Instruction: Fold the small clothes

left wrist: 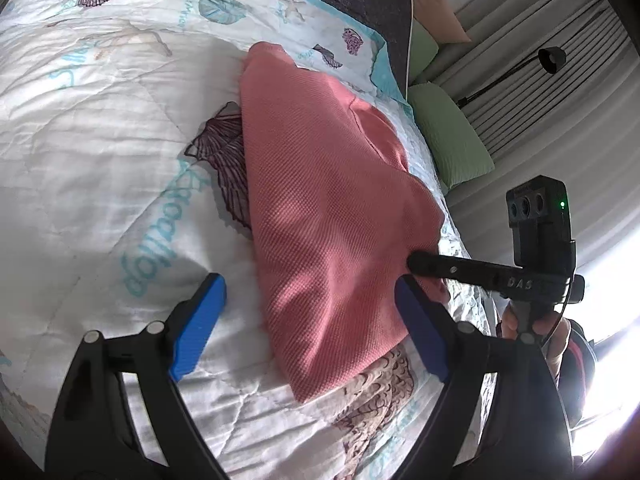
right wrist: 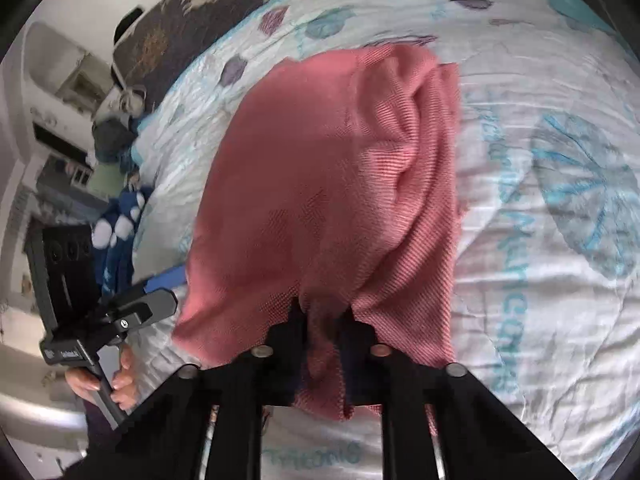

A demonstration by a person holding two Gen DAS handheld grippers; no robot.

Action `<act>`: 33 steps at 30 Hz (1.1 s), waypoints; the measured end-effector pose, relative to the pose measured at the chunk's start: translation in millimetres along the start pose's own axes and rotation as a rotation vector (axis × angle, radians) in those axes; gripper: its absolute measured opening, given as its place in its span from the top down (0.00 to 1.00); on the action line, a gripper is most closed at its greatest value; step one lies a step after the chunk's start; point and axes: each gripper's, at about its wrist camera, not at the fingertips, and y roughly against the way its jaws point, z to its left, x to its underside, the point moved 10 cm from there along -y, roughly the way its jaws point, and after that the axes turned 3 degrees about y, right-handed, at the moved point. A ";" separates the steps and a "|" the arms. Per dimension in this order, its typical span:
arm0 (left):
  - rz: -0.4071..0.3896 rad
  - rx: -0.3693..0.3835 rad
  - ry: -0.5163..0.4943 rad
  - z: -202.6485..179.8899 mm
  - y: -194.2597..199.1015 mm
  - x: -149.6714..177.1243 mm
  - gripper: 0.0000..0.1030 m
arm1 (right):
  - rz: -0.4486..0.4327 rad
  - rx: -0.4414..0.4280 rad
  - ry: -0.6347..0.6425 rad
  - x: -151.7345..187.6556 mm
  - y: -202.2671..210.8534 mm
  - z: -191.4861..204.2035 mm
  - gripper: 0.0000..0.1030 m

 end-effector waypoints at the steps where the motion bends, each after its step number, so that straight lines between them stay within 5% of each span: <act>1: -0.002 0.003 -0.002 -1.5 0.9 -0.2 0.16 | -0.013 -0.019 -0.019 -0.9 5.3 -0.9 0.93; 8: -0.006 -0.019 -0.051 -10.7 0.0 -1.9 0.16 | -0.051 0.044 0.054 -4.7 36.1 1.1 0.93; 12: 0.020 -0.018 -0.032 -1.7 -9.9 4.6 0.16 | 0.016 0.096 0.016 15.7 9.5 -32.0 0.93; 16: 0.031 -0.030 -0.060 -4.0 -9.5 2.5 0.16 | -0.009 0.068 -0.002 17.1 10.9 -31.9 0.91; 20: 0.020 -0.005 -0.042 -8.0 -5.5 -6.1 0.16 | 0.047 0.176 0.097 11.5 31.1 -24.8 0.67; 22: 0.059 0.088 0.039 -6.5 -10.3 -5.1 0.16 | -0.017 0.257 0.123 -3.8 46.5 -27.2 0.24; 24: 0.076 0.150 0.141 -1.5 -10.3 2.3 0.16 | -0.074 0.353 0.065 -15.3 64.2 -42.7 0.22; 26: 0.063 0.167 0.073 -10.5 -3.6 12.4 0.16 | -0.120 0.342 0.047 -19.4 72.3 -42.7 0.22; 29: 0.101 0.120 -0.054 -19.5 -6.0 38.6 0.17 | -0.131 0.272 0.042 -11.8 73.0 -34.8 0.22; 32: 0.088 -0.062 -0.194 -14.8 -6.5 49.3 0.46 | -0.125 0.225 0.072 -3.9 67.1 -16.8 0.22; 33: 0.078 -0.121 -0.157 -8.3 -0.6 50.7 0.54 | -0.122 0.221 0.082 -3.2 66.2 -10.4 0.22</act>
